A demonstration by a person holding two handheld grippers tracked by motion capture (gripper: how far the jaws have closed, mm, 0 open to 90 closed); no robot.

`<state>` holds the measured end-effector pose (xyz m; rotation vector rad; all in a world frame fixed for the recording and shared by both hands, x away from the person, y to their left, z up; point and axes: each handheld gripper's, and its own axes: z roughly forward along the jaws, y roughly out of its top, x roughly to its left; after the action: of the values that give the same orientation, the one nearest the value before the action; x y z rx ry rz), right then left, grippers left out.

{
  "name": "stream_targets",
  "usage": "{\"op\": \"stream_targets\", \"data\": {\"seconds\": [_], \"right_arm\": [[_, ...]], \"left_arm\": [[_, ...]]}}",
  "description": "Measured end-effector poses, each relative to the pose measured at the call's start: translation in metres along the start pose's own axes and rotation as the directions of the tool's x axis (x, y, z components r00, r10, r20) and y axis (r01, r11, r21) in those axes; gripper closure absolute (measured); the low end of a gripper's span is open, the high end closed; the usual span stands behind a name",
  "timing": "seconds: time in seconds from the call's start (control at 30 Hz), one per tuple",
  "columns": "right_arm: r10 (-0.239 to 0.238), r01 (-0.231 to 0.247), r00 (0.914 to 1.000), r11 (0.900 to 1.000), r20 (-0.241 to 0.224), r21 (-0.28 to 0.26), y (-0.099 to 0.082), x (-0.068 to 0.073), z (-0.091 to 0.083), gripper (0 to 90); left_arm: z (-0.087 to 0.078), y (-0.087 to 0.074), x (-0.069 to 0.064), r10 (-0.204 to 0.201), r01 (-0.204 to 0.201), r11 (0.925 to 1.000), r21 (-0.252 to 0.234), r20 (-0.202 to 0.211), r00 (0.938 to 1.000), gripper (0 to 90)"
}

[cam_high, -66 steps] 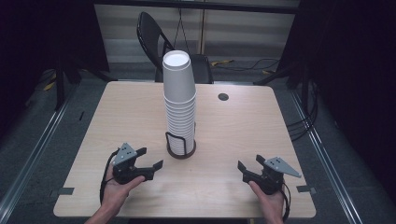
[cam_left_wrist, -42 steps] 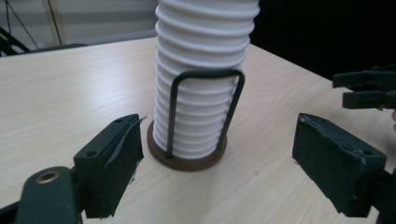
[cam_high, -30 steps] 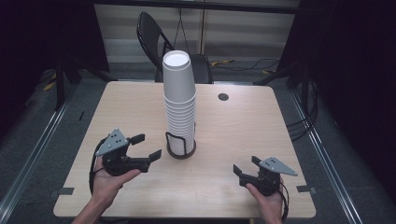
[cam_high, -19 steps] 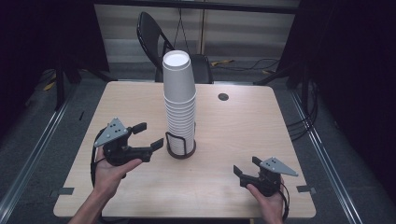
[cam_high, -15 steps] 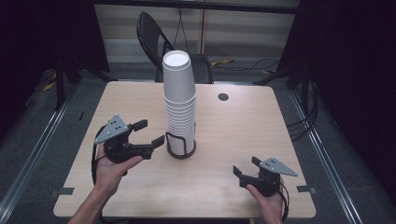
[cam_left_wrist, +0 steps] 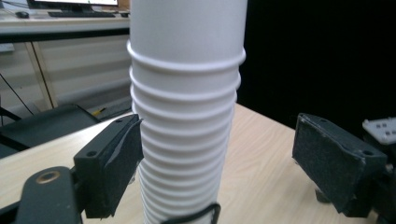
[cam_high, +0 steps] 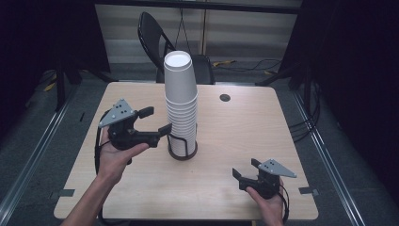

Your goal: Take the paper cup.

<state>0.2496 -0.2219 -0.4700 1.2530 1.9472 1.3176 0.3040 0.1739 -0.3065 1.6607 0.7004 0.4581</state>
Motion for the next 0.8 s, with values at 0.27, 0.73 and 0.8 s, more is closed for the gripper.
{"op": "stream_targets", "data": {"seconds": [0.27, 0.73, 0.8], "right_arm": [[-0.01, 0.01, 0.9998, 0.9999, 0.018, -0.003, 0.0, 0.0, 0.0, 16.7], [-0.015, 0.015, 0.9998, 0.9999, 0.012, 0.003, -0.001, 0.0, 0.001, 16.6], [-0.016, 0.016, 0.9998, 0.9999, 0.011, 0.004, 0.0, 0.0, 0.001, 16.6]], "left_arm": [[0.008, 0.018, 0.003, 0.003, -0.003, 1.0, -0.005, 0.017, 0.9999, 15.9], [0.023, 0.057, 0.007, 0.019, -0.019, 0.9996, -0.021, -0.003, 0.9998, 15.6], [0.025, 0.059, 0.007, 0.021, -0.021, 0.9996, -0.02, -0.004, 0.9998, 15.6]]}}
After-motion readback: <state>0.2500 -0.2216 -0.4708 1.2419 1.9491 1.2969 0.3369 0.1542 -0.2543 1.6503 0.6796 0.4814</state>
